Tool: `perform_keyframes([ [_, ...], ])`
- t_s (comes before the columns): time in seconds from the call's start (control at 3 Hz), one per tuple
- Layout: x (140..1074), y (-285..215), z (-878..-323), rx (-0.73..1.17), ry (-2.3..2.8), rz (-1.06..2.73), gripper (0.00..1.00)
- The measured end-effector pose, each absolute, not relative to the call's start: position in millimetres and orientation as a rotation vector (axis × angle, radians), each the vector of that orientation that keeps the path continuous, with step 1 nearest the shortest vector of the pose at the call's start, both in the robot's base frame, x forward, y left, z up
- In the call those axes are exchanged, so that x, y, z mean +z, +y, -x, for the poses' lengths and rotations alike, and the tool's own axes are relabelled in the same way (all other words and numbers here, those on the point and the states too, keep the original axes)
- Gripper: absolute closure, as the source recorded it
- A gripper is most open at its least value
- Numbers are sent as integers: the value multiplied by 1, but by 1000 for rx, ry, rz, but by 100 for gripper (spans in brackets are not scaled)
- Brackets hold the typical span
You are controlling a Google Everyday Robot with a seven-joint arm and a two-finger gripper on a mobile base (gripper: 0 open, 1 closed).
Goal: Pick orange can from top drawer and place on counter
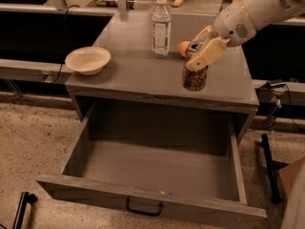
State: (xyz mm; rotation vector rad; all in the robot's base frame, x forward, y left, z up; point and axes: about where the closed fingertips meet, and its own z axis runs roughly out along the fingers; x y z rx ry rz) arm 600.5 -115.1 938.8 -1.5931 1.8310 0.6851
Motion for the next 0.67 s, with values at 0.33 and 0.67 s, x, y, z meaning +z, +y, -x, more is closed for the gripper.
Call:
perform_keyframes([
  [0.33,951,-131,-612,674,1974,1506,60],
  [0.67,949,-139,-624,608,2135,1345,35],
])
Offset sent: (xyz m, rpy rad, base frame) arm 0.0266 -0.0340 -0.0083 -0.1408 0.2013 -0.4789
